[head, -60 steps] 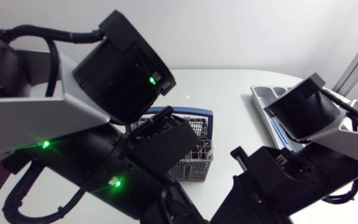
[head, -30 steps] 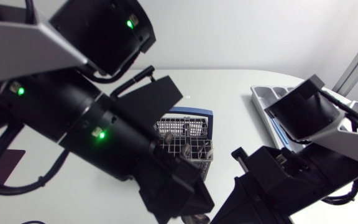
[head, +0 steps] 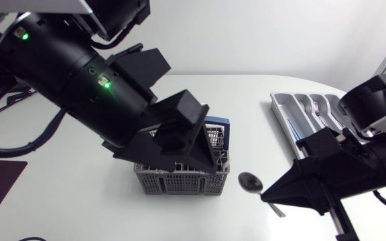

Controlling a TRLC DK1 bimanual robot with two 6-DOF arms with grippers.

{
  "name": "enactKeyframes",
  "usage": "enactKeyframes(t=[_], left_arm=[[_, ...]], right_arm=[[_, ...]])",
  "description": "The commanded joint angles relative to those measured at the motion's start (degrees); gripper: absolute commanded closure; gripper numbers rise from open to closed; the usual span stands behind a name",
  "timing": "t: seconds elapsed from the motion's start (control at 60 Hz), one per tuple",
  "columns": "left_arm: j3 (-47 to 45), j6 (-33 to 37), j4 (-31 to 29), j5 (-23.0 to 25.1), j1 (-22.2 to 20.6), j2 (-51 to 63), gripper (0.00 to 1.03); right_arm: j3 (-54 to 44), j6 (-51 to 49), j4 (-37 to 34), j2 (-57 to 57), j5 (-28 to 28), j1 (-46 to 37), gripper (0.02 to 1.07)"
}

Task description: Unload the cutlery basket into the drawer organizer.

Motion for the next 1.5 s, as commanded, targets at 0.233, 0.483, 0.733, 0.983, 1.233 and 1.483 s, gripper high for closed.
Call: enactKeyframes(t=[0.233,0.483,0.733,0.983,1.233,1.483], left_arm=[[6.19,-6.71,-4.80,-9.87,-1.00,5.53,0.05],[8.65,-11.72,-6.64,-20.51,-3.90,8.69,0.05],[11.73,-17.17,-9.37,-23.15,-4.42,11.24,0.05],[13.57,-21.04,-9.98,-27.63,-6.88,12.65,0.05],[13.48,-22.53,-10.07,-30.79,-7.41,13.35,0.05],[14.19,-24.29,-10.33,-32.37,-7.41,14.32,0.05]], right_arm=[[2.86,-19.83,-8.98,4.11,-1.14,-21.28,1.01],[5.59,-31.34,-11.97,7.80,-0.52,-34.11,1.01],[9.19,-41.45,-13.99,12.72,1.68,-44.48,1.01],[11.91,-49.27,-12.23,17.65,6.25,-51.78,1.01],[14.20,-55.86,-2.12,24.76,13.19,-56.08,1.01],[24.22,-57.80,3.15,37.42,16.79,-57.40,1.02]])
